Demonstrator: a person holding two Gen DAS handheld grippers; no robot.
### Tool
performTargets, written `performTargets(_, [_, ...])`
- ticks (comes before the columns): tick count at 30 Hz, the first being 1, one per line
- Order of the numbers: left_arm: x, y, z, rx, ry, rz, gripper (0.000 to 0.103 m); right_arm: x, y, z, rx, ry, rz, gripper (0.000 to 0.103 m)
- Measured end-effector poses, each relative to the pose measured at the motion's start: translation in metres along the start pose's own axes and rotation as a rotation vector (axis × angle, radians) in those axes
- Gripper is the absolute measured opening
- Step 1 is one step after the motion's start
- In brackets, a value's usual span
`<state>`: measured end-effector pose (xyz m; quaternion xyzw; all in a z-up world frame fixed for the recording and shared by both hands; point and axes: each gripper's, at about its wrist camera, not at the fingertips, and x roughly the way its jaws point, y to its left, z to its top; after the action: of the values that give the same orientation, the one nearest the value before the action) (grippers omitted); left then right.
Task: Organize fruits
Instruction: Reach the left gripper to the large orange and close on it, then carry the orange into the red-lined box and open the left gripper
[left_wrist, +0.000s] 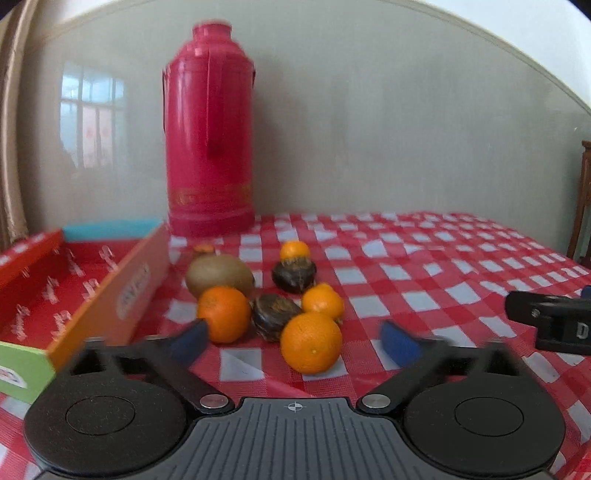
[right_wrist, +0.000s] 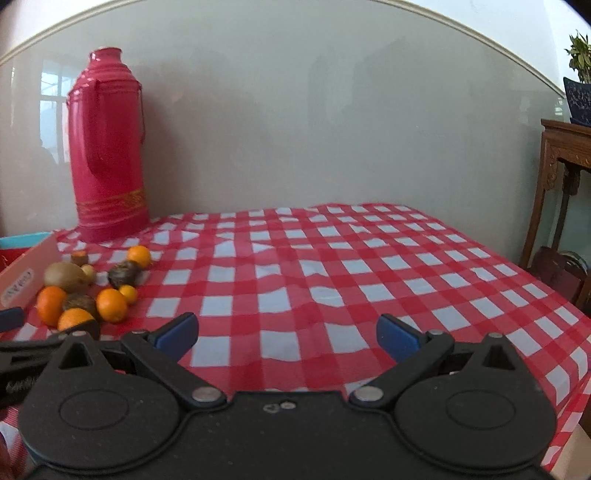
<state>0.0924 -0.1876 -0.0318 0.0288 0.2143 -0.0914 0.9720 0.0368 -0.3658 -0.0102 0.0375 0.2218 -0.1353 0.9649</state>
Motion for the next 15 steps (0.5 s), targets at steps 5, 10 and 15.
performTargets(5, [0.011,0.000,-0.001,-0.006,0.060,-0.029,0.045,0.004,-0.005,-0.001,0.020,0.017,-0.006,0.097])
performTargets(10, [0.008,-0.001,-0.003,0.018,0.063,-0.034,0.038,0.004,0.006,-0.002,-0.023,0.016,0.007,0.097])
performTargets(15, [0.001,0.011,0.000,0.000,0.051,-0.021,0.038,0.004,0.015,-0.001,-0.047,0.016,0.013,0.097])
